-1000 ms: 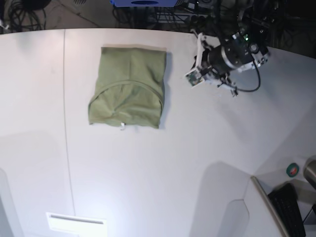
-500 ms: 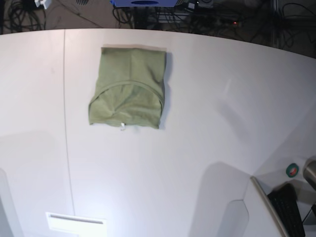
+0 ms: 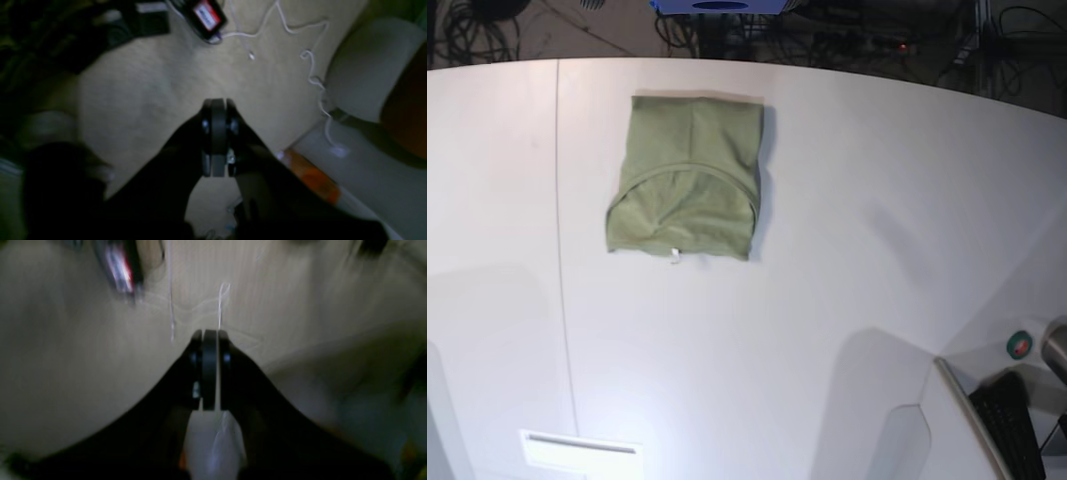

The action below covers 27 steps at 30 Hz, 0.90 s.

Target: Layout the t-shirt on the table in an organized manner, then fold the t-shirt properly

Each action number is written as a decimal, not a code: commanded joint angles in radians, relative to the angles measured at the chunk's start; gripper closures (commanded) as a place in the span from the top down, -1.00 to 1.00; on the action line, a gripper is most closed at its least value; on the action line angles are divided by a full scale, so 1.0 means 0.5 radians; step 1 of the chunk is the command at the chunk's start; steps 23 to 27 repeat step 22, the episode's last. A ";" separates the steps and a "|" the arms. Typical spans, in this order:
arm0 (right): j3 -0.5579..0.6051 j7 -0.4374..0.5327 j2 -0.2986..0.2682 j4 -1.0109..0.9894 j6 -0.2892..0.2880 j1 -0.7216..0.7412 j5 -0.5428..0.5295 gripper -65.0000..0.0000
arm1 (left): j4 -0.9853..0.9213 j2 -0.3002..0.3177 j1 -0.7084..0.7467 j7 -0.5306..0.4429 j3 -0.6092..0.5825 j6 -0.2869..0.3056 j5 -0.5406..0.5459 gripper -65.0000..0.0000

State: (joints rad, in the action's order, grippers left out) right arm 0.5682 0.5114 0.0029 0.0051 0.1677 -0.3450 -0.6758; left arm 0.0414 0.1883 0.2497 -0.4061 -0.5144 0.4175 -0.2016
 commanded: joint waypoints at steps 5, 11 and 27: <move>0.013 -0.094 0.002 0.065 0.001 -0.002 -0.006 -1.00 | -0.005 0.006 -0.004 0.071 -0.004 0.017 -0.006 -1.00; 0.010 -0.187 -0.078 0.200 0.001 0.007 -0.009 -1.00 | 0.115 0.006 -0.016 0.080 -0.001 -0.002 -0.006 -1.00; 0.022 -0.187 -0.096 0.304 0.001 0.044 -0.003 -1.00 | 0.146 -0.004 -0.123 0.080 -0.001 -0.511 -0.006 -1.00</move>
